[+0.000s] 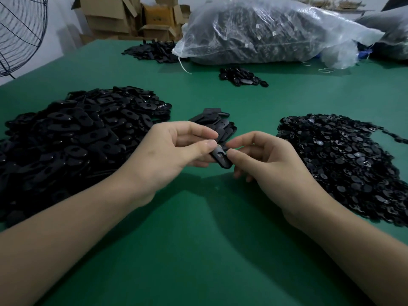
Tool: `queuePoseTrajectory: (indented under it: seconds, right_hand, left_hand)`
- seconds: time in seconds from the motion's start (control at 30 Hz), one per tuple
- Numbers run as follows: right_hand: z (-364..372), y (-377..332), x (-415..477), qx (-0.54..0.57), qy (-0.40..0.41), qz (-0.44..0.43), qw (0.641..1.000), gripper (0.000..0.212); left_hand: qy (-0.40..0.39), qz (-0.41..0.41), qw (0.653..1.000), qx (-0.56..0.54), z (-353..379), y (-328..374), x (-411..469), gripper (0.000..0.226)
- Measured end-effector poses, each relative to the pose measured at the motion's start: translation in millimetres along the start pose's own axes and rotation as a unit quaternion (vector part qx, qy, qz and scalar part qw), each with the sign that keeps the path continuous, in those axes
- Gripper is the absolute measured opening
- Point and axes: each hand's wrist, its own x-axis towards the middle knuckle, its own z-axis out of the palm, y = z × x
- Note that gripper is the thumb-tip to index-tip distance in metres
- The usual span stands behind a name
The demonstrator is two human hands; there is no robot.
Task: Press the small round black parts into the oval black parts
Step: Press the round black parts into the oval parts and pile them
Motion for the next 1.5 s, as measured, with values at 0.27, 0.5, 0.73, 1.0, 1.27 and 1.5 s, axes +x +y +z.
queuePoseTrajectory:
  seconds: [0.27,0.5,0.73,1.0,1.27,1.5]
  right_hand:
    - [-1.1,-2.3,-0.8,0.078,0.012,0.012,0.997,0.012]
    - [-4.6,-4.2,-0.7,0.137,0.006,0.046,0.989,0.015]
    - [-2.2,-7.3,-2.4,0.124,0.002,0.047,0.991,0.020]
    - [-12.4,-11.3,-1.5,-0.100,0.051,-0.047,0.993,0.005]
    - [-52.0,-12.9,12.4,-0.621,0.084,-0.005,0.779,0.039]
    - [-53.1,-20.9,11.5,-0.621,0.090,0.007,0.779,0.030]
  left_hand:
    - [-0.037,0.018,0.997,-0.064,0.1,-13.7,-5.4,0.043]
    - [-0.047,0.039,0.997,-0.048,3.4,-14.9,-5.9,0.033]
    - [-0.054,0.042,0.996,-0.050,4.1,-15.4,-5.4,0.033]
    - [-0.043,0.013,0.992,-0.118,3.3,-12.4,-4.0,0.037]
    - [-0.047,-0.007,0.989,-0.140,4.2,-8.8,-5.1,0.038]
    - [-0.051,-0.009,0.988,-0.143,4.6,-7.6,-5.4,0.038]
